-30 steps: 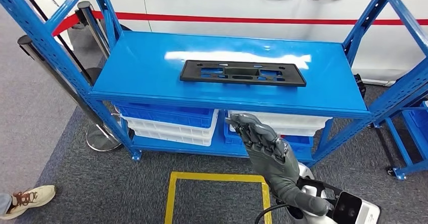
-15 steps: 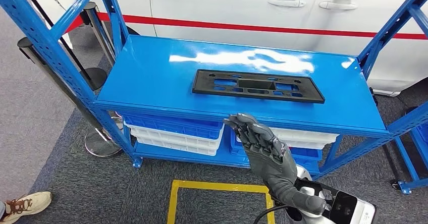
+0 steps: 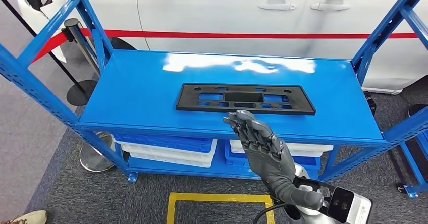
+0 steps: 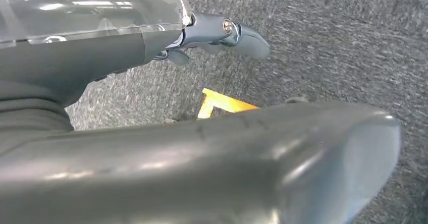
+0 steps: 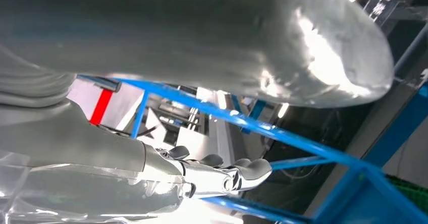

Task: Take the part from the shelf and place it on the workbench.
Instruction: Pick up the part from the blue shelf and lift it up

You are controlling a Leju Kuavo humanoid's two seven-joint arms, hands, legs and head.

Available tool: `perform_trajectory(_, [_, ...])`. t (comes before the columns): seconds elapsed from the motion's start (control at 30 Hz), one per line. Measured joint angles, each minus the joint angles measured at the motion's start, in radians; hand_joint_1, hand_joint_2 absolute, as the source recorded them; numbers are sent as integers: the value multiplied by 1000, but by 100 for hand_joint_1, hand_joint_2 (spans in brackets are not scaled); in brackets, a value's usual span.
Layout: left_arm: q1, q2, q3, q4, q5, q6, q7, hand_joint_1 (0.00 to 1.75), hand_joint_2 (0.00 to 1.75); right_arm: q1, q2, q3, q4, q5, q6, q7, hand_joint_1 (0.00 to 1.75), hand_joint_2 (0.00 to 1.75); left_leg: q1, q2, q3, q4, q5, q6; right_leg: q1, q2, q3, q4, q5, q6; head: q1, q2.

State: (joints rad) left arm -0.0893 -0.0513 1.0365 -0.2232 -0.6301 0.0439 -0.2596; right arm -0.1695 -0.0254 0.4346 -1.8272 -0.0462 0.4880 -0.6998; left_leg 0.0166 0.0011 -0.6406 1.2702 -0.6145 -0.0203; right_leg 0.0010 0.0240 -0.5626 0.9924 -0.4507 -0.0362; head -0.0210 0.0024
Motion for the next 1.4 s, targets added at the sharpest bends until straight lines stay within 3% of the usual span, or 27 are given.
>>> perform_trajectory(0.03, [1,0,0,0,-1,0,0,0,0,1,1,0,3,3,-6,0,0,0,0,0,-23,15,1,-1,0,5,8,2,-8,0,0,0])
perform_trajectory(0.07, [2,1,0,0,-2,0,1,0,0,1,2,-1,6,5,-12,0,0,0,1,0,-29,-6,25,-2,0,8,18,4,-17,2,0,0])
perform_trajectory(0.13, [4,2,0,0,-4,0,1,0,0,2,2,-2,14,17,-22,0,0,0,1,-1,-7,-121,120,0,0,13,40,9,-39,8,0,0])
perform_trajectory(0.2, [3,3,0,0,-8,0,1,0,0,2,1,-3,26,38,-31,1,0,0,-2,-3,14,-214,173,8,1,16,50,16,-58,18,0,0])
perform_trajectory(0.3, [3,2,0,0,-9,-1,1,0,0,5,-2,-2,44,63,-37,2,0,0,-5,-5,23,-235,177,30,4,16,51,21,-69,34,0,0])
perform_trajectory(0.37, [5,2,0,0,-15,1,4,0,0,3,-6,0,57,73,-38,3,0,0,-1,-4,39,-245,177,38,3,4,38,57,-77,45,3,0])
perform_trajectory(0.4, [5,2,0,0,-18,4,7,0,0,1,-8,2,66,77,-38,7,0,44,2,-4,47,-251,176,42,0,-4,14,101,-91,51,5,0])
perform_trajectory(0.5, [5,2,0,0,-30,17,24,0,0,-3,-13,9,104,90,-45,37,0,175,2,-3,61,-256,164,47,-9,-17,-102,272,-154,66,9,0])
perform_trajectory(0.53, [5,2,0,0,-34,21,32,0,0,-2,-15,12,120,99,-51,51,0,175,2,-3,67,-256,158,47,-12,-18,-127,294,-153,68,9,0])
perform_trajectory(0.57, [6,2,0,0,-38,24,39,0,0,-2,-16,17,138,112,-61,63,0,175,2,-3,75,-256,152,46,-13,-19,-135,282,-129,69,9,0])
perform_trajectory(0.63, [10,1,-1,0,-43,29,45,0,0,-2,-20,30,176,152,-95,74,0,175,3,-3,94,-257,139,42,-13,-21,-104,165,-36,62,9,0])
perform_trajectory(0.7, [13,-1,-1,1,-45,32,44,0,0,-9,-24,46,221,227,-166,75,0,175,2,-3,106,-259,128,34,-5,-23,-67,58,15,48,10,0])
perform_trajectory(0.77, [16,-4,-1,1,-46,31,38,0,0,-21,-27,70,271,353,-285,76,0,175,1,-2,112,-260,125,21,3,-22,-57,27,16,34,12,0])
perform_trajectory(0.87, [19,-5,-1,1,-48,26,21,0,0,-51,-25,114,340,552,-474,103,0,175,0,0,115,-238,112,3,0,-17,-38,9,23,18,13,0])
perform_trajectory(0.93, [18,-6,-1,1,-50,18,9,0,0,-77,-19,144,381,680,-584,143,0,175,2,-1,76,-156,59,2,-2,-17,-29,4,22,10,12,0])
perform_trajectory(1.0, [18,-7,-1,1,-54,10,0,0,0,-99,-11,175,423,830,-689,206,0,175,3,-1,5,-30,3,-3,3,-17,-29,6,19,3,11,0])
perform_trajectory(1.03, [20,-7,-1,1,-57,8,-3,0,0,-105,-8,190,442,903,-735,240,0,175,3,-1,-20,7,-4,-5,5,-16,-28,8,16,1,11,0])
perform_trajectory(1.07, [21,-7,-1,1,-59,7,-4,0,0,-110,-6,204,460,965,-772,270,0,175,3,-1,-29,8,10,-6,7,-15,-27,10,14,0,11,0])
perform_trajectory(1.1, [22,-7,-1,1,-60,6,-6,0,0,-115,-5,216,474,1006,-797,291,0,175,3,-1,-20,-29,43,-5,8,-13,-25,13,10,-1,11,0])
perform_trajectory(1.17, [23,-7,-1,1,-61,4,-8,0,0,-125,0,236,495,1052,-826,317,0,175,2,-2,26,-156,119,2,9,-11,-22,22,2,3,12,0])
perform_trajectory(1.23, [22,-8,-1,1,-63,2,-9,0,0,-133,3,250,512,1070,-836,329,0,175,-4,-4,51,-231,142,12,10,-9,-26,32,-4,10,12,0])
perform_trajectory(1.33, [25,-9,-1,1,-68,3,-4,0,0,-140,6,262,535,1136,-866,376,0,175,-4,-3,53,-240,156,29,11,-8,-31,38,-8,25,12,0])
perform_trajectory(1.4, [24,-12,-1,2,-72,7,2,0,0,-151,9,265,556,1192,-896,418,0,175,2,0,56,-249,164,39,9,-10,-43,68,-33,38,15,0])
